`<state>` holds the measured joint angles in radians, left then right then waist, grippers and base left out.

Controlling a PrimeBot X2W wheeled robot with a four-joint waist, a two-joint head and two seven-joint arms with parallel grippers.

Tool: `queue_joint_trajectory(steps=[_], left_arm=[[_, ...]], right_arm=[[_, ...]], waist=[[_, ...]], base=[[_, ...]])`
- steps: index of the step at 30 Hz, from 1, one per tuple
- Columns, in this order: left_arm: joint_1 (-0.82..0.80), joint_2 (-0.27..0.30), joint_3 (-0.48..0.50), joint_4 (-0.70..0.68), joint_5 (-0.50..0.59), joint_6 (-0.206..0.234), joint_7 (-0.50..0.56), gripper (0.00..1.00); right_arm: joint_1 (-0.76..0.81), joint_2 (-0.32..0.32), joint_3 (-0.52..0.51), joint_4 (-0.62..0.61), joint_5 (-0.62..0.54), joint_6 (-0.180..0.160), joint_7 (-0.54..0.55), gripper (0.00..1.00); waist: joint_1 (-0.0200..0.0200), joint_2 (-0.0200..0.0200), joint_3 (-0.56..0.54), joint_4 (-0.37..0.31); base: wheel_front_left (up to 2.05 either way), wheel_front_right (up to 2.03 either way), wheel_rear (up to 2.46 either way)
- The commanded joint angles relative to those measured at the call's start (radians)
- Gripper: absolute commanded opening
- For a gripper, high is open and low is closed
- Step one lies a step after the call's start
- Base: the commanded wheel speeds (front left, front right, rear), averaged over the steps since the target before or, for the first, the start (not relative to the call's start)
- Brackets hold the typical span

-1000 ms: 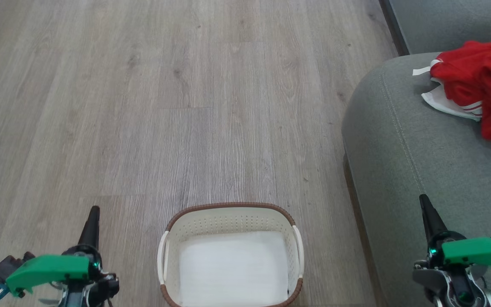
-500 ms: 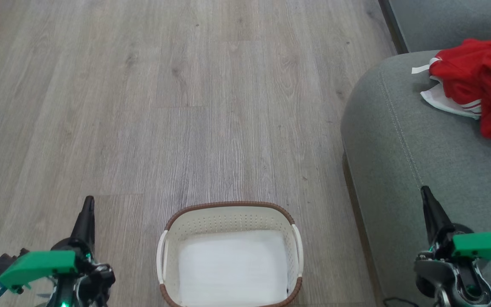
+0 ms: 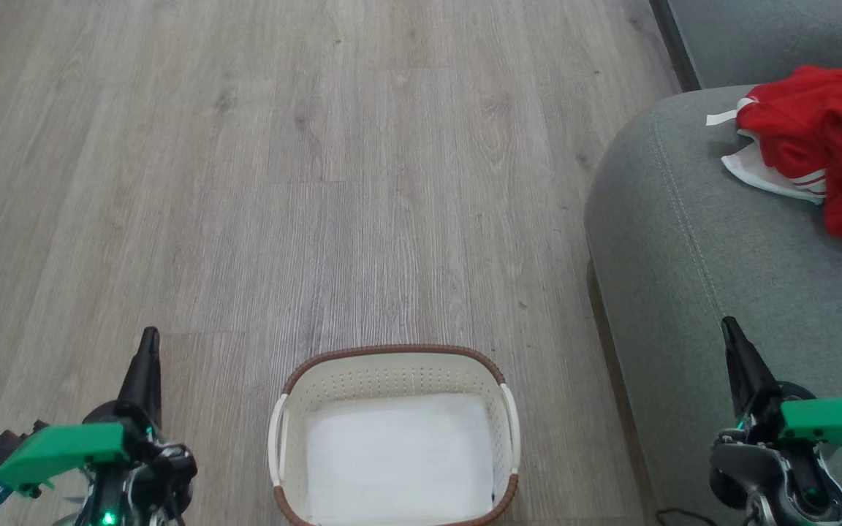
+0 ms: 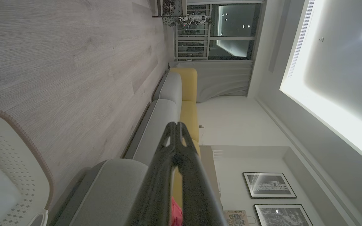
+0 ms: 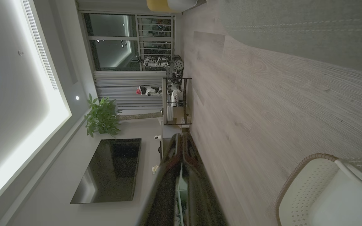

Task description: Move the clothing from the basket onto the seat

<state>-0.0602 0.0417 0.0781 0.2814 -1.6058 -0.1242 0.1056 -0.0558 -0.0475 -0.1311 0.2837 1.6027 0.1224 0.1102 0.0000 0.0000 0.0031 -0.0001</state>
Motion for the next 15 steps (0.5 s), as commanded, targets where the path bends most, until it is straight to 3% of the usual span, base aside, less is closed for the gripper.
queue_joint_trajectory(steps=[1,15], left_arm=[[-0.048,0.009,0.037,-0.036,-0.002,-0.007,0.008,0.0],[-0.048,0.009,0.036,-0.036,-0.002,-0.007,0.008,0.0]], right_arm=[[-0.052,-0.003,0.017,-0.039,0.006,0.008,0.003,0.0],[-0.052,-0.003,0.017,-0.039,0.006,0.008,0.003,0.0]], waist=[[0.0,0.0,0.0,0.0],[0.0,0.0,0.0,0.0]], base=[[0.0,0.0,0.0],[0.0,0.0,0.0]])
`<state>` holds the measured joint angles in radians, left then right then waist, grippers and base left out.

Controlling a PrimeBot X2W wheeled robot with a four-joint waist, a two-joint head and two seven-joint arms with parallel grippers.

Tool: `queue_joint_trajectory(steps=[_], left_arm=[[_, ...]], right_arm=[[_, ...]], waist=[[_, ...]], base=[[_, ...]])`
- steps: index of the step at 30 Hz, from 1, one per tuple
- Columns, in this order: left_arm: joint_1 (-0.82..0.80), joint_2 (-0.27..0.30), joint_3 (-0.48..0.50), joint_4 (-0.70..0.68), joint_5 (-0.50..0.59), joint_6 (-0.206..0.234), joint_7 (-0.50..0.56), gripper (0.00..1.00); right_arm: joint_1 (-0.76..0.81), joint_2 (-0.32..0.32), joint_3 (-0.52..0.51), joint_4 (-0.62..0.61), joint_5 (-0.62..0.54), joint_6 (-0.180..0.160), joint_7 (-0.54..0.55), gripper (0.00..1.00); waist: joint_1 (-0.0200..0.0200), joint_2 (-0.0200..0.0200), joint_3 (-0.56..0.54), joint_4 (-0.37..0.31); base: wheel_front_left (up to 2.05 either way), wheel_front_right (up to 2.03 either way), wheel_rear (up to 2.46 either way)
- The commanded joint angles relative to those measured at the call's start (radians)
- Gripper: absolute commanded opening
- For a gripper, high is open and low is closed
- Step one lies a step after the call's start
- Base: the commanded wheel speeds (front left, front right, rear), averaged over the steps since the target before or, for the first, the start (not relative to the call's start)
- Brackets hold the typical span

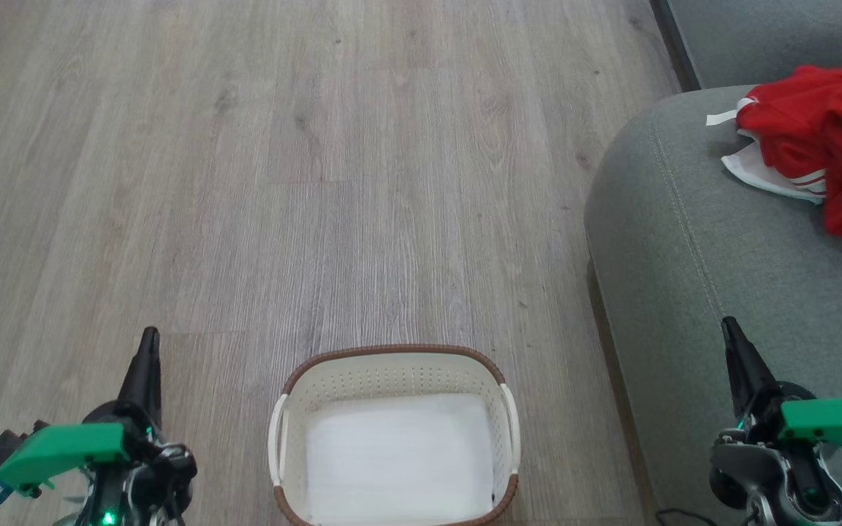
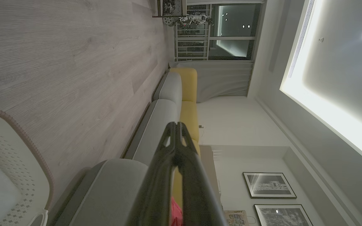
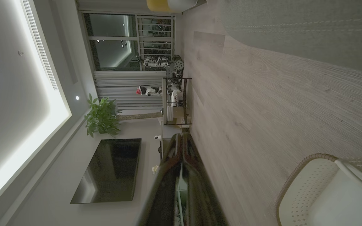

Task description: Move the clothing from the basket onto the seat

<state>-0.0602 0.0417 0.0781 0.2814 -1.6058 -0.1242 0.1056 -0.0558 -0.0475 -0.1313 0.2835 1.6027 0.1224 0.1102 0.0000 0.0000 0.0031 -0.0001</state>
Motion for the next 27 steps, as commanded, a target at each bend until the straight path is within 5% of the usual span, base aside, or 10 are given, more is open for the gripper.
queue_joint_trajectory(steps=[1,27], left_arm=[[-0.048,0.009,0.036,-0.036,-0.002,-0.007,0.008,0.0],[-0.048,0.009,0.036,-0.036,-0.002,-0.007,0.008,0.0]], right_arm=[[-0.052,-0.003,0.017,-0.039,0.006,0.008,0.003,0.0],[-0.052,-0.003,0.018,-0.039,0.006,0.008,0.003,0.0]], waist=[[0.0,0.0,0.0,0.0],[0.0,0.0,0.0,0.0]], base=[[0.0,0.0,0.0],[0.0,0.0,0.0]])
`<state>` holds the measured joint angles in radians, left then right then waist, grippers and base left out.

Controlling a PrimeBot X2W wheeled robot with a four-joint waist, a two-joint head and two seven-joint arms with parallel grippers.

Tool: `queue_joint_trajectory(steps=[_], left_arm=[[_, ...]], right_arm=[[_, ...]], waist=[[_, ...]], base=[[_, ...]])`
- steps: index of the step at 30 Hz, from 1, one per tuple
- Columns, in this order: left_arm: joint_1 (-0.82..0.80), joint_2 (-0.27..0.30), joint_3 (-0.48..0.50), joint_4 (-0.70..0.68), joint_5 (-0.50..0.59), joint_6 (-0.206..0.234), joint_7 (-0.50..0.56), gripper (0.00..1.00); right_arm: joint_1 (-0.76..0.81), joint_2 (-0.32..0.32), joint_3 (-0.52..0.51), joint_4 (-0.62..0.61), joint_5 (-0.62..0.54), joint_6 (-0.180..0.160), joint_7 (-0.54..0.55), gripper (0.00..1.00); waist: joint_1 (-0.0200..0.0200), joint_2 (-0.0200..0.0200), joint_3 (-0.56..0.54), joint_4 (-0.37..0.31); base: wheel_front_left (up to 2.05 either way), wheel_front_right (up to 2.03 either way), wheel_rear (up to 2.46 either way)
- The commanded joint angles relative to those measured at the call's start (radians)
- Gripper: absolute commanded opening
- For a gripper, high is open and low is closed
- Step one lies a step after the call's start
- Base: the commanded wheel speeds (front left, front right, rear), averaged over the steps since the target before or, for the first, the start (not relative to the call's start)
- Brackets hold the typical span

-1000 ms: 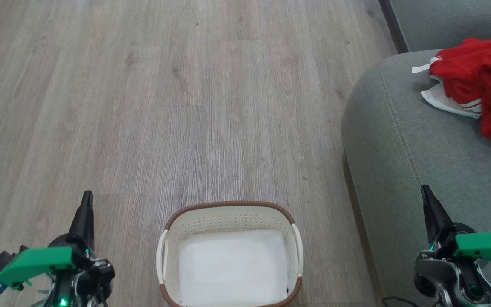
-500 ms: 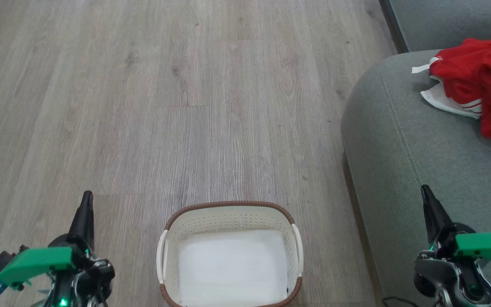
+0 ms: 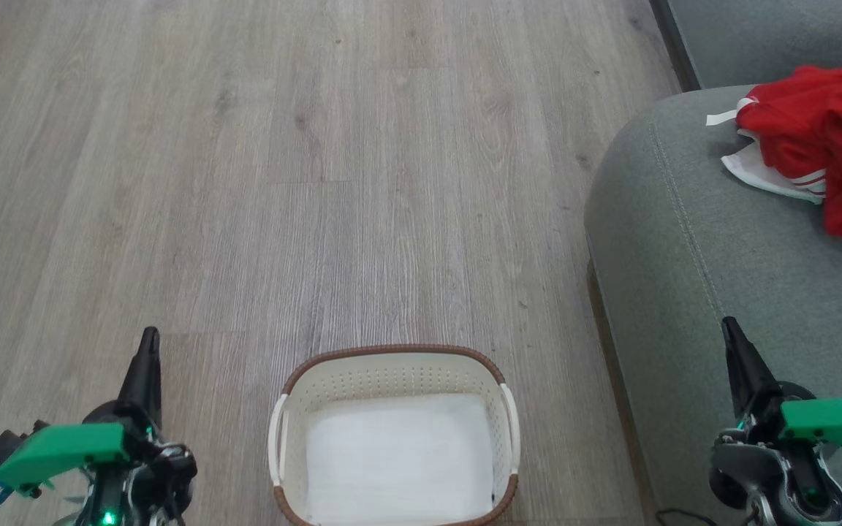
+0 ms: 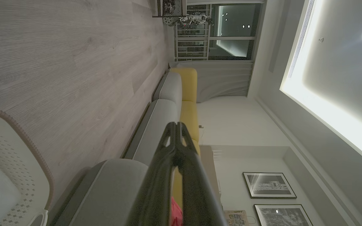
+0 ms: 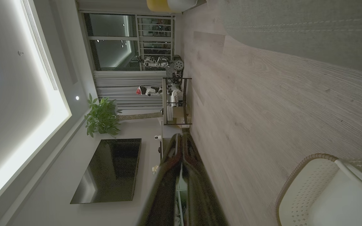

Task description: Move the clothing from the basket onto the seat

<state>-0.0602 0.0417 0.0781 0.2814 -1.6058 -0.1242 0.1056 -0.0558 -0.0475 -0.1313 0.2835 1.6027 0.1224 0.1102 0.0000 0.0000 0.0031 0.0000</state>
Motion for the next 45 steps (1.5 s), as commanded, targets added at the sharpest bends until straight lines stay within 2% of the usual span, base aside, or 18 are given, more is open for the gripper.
queue_joint_trajectory(steps=[1,45], left_arm=[[-0.048,0.009,0.036,-0.036,-0.002,-0.007,0.008,0.0],[-0.048,0.009,0.036,-0.036,-0.003,-0.007,0.008,0.0]], right_arm=[[-0.052,-0.003,0.018,-0.039,0.006,0.008,0.003,0.0],[-0.052,-0.003,0.018,-0.039,0.006,0.008,0.003,0.0]], waist=[[0.0,0.0,0.0,0.0],[0.0,0.0,0.0,0.0]], base=[[0.0,0.0,0.0],[0.0,0.0,0.0]])
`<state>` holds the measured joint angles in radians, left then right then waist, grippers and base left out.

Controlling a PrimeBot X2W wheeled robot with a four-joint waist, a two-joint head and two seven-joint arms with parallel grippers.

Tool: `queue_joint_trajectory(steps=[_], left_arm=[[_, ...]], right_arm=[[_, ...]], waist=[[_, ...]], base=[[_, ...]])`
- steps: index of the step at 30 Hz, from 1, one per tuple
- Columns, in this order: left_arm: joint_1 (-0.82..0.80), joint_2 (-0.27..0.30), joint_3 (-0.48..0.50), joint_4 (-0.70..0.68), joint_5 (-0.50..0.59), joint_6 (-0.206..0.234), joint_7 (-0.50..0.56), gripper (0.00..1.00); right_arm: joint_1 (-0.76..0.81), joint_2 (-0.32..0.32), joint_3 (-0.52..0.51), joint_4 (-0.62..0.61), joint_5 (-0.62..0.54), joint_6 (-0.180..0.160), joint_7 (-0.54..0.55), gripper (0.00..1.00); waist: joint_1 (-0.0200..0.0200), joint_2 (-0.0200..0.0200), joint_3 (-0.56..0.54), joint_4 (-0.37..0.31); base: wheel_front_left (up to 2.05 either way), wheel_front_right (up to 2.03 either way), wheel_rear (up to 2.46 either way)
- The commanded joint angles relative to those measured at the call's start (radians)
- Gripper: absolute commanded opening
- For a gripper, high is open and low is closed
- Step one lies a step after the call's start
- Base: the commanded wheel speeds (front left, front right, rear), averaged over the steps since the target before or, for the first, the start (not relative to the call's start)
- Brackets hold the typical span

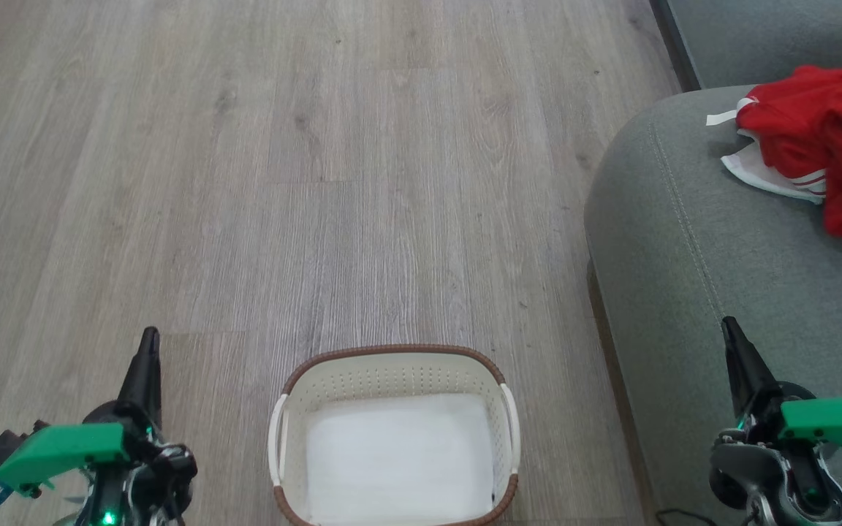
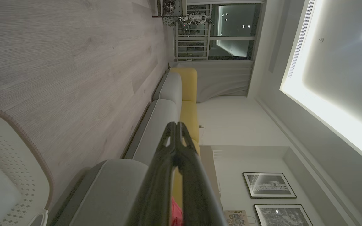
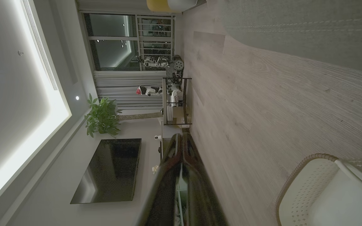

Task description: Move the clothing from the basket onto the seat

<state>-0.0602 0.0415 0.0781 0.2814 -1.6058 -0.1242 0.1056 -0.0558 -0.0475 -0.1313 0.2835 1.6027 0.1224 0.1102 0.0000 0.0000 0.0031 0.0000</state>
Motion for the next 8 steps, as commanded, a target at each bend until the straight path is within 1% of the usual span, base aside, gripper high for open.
queue_joint_trajectory(steps=[1,8], left_arm=[[-0.048,0.009,0.036,-0.036,-0.003,-0.007,0.008,0.0],[-0.048,0.009,0.036,-0.036,-0.003,-0.007,0.008,0.0]], right_arm=[[-0.052,-0.003,0.018,-0.039,0.006,0.008,0.003,0.0],[-0.052,-0.003,0.018,-0.039,0.006,0.008,0.003,0.0]], waist=[[0.0,0.0,0.0,0.0],[0.0,0.0,0.0,0.0]], base=[[0.0,0.0,0.0],[0.0,0.0,0.0]])
